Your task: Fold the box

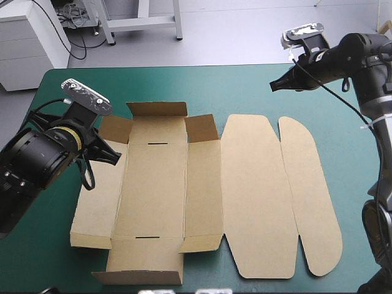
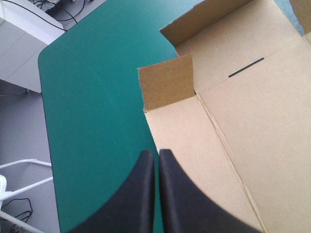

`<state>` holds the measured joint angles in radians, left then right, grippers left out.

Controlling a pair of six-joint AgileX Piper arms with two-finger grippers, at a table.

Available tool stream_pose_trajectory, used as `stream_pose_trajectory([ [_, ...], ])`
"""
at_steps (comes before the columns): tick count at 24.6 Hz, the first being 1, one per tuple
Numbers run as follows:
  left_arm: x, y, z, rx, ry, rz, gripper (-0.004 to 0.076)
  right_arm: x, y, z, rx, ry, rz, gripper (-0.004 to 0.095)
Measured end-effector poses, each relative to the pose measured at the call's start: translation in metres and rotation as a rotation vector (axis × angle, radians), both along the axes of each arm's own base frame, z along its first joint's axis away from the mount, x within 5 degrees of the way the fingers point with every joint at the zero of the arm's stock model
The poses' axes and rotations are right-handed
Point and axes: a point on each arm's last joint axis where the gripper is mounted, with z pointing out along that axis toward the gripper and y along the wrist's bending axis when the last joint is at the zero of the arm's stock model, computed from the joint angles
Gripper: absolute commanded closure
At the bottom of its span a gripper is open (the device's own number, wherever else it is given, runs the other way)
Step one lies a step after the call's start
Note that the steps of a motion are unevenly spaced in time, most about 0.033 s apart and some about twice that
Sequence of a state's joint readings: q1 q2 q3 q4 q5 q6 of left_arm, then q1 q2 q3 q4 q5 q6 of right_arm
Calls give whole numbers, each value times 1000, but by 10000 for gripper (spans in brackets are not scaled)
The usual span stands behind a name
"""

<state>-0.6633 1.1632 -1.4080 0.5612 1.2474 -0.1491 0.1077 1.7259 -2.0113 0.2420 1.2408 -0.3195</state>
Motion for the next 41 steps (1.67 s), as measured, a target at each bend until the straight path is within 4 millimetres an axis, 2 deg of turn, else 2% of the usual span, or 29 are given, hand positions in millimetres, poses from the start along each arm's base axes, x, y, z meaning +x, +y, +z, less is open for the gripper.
stream_pose_trajectory([
  [6, 5, 0, -5, -59, 43, 0, 709, -15, -15, -18, -3, 75, -9, 926],
  [9, 18, 8, -12, -99, 102, 14, 709, -25, -18, -22, -10, 95, -7, 926],
  [11, 34, 18, -24, -173, 199, 5, 709, -37, -19, -21, -14, 95, 0, 926],
  [13, 53, 46, -37, -304, 308, 6, 709, -53, -20, -19, -16, 91, 5, 926],
  [16, 65, 76, -44, -458, 350, 18, 709, -73, -21, -15, -21, 76, 14, 926],
  [17, 67, 92, -44, -514, 334, 51, 709, -81, -21, -14, -25, 67, 18, 926],
  [21, 64, 138, -37, -648, 236, 143, 709, -105, -24, -20, -44, 69, 15, 926],
  [29, 46, 196, -33, -695, 122, 315, 709, -135, -29, -39, -74, 69, -1, 927],
  [34, 36, 216, -30, -735, 60, 368, 709, -143, -30, -41, -81, 54, -6, 927],
  [38, 34, 221, -28, -772, 27, 383, 704, -144, -30, -40, -80, 47, -7, 927],
  [41, 34, 229, -28, -790, -2, 437, 629, -144, -30, -39, -78, 45, -7, 927],
])
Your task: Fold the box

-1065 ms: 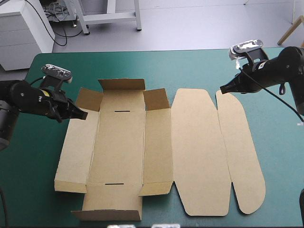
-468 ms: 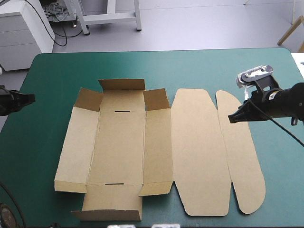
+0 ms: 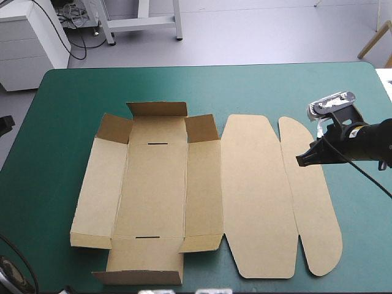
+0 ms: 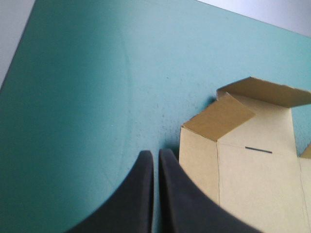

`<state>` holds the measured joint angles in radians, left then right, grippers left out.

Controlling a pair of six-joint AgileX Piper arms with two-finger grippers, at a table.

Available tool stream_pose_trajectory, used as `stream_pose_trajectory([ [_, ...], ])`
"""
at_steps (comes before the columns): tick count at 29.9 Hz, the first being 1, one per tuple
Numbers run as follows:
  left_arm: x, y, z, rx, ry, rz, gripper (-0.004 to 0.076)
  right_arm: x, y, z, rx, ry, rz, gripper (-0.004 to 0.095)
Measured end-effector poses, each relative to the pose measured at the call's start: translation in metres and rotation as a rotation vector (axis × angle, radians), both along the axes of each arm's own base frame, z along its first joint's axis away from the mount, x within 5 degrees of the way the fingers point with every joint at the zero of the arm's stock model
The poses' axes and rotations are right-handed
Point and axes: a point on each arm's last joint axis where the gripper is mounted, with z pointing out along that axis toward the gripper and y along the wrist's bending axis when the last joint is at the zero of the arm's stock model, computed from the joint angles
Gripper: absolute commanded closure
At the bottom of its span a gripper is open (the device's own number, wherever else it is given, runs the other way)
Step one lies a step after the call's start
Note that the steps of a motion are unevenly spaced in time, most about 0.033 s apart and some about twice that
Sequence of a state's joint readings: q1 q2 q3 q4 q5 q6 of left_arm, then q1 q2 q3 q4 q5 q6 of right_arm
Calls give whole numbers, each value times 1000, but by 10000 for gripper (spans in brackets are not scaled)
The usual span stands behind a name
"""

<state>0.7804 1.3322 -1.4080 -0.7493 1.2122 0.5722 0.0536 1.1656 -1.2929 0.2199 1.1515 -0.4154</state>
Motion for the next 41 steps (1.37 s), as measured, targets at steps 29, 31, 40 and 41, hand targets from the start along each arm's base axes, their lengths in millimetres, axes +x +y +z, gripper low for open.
stream_pose_trajectory([
  [29, 18, 34, -135, -377, 357, 67, -8, 0, 7, 3, 65, -24, 50, 927],
  [31, 15, 26, -149, -368, 419, 44, -8, 0, 8, 3, 66, -27, 55, 927],
  [40, 9, -25, -191, -329, 623, -159, -8, 0, 11, 5, 79, -44, 98, 927],
  [41, 8, -28, -194, -330, 632, -171, -8, 0, 11, 5, 82, -45, 102, 927],
])
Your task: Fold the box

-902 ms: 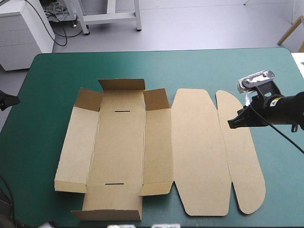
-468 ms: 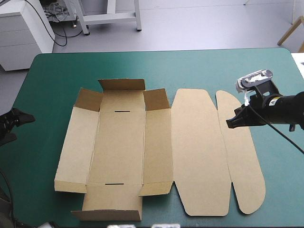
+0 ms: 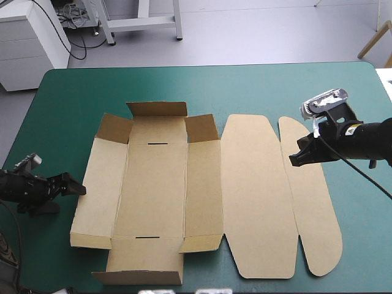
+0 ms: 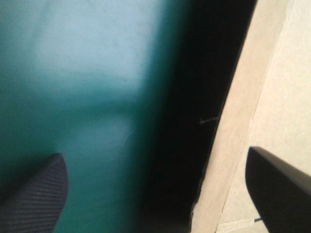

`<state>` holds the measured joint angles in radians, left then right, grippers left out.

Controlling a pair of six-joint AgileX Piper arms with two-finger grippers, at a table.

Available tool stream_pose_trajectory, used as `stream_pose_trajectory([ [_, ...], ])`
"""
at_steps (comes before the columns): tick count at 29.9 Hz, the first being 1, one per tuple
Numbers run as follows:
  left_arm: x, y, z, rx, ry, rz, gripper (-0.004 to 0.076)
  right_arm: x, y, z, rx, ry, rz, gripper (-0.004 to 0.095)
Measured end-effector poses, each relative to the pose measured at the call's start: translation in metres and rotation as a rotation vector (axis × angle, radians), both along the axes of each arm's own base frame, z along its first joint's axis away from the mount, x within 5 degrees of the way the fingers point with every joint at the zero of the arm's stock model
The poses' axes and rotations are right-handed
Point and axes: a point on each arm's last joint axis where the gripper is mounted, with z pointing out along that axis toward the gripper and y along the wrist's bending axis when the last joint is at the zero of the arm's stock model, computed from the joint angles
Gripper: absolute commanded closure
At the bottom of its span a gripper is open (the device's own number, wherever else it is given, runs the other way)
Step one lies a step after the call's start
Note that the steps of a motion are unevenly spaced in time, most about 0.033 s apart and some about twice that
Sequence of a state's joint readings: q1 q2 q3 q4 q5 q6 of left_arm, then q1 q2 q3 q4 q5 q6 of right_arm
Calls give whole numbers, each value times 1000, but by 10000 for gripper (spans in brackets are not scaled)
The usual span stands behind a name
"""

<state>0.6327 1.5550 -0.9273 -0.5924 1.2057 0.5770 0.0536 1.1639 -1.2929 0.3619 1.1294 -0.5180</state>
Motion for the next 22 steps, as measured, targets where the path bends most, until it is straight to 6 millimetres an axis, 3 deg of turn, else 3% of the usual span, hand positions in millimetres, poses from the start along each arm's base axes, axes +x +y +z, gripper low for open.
stream_pose_trajectory([
  [11, -14, -22, -13, -54, -20, -58, -8, 0, 1, 0, 12, 0, 6, 927],
  [22, -9, -49, -15, -96, -39, -173, -6, 0, 1, 0, 12, -1, 6, 927],
])
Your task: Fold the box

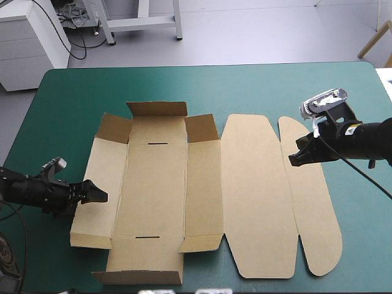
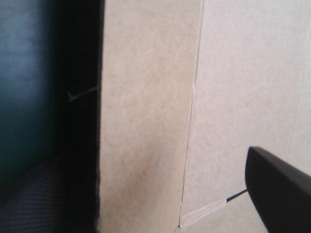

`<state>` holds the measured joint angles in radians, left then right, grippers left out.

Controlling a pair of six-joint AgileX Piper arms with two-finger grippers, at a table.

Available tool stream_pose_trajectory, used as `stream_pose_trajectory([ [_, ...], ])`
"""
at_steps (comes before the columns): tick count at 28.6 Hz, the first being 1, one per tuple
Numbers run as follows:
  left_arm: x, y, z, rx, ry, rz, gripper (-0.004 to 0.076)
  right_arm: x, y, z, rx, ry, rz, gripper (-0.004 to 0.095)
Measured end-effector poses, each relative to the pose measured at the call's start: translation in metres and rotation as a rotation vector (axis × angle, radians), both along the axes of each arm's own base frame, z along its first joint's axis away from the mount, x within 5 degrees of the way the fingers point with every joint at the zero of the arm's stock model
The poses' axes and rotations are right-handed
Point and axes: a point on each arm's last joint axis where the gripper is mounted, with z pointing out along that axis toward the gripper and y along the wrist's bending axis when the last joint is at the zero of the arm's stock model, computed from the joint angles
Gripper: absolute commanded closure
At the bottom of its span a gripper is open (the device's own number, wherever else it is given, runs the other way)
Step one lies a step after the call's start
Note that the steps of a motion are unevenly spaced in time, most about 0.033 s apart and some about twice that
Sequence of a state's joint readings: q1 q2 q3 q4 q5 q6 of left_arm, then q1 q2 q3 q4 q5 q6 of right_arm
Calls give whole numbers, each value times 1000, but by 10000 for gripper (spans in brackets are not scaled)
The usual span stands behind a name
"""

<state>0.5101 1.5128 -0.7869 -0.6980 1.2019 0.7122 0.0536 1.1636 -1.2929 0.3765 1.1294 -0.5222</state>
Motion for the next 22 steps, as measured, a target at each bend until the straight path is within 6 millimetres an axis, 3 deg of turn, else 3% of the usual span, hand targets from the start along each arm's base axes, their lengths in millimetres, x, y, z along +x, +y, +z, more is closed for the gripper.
stream_pose_trajectory([
  [10, 5, -19, 0, -11, -14, -83, 2, 0, 0, 0, 1, 0, 0, 927],
  [13, 5, -22, 0, -18, -16, -90, 48, 0, 0, 0, 3, 0, 1, 927],
  [16, 5, -22, 0, -17, -18, -91, 183, 0, 0, 0, 4, 0, 1, 927],
  [17, 5, -21, -1, -16, -18, -89, 316, 0, 0, 0, 4, 0, 1, 927],
  [22, 3, -22, -8, -13, 6, -94, 703, 0, 0, 0, 4, 4, 1, 927],
])
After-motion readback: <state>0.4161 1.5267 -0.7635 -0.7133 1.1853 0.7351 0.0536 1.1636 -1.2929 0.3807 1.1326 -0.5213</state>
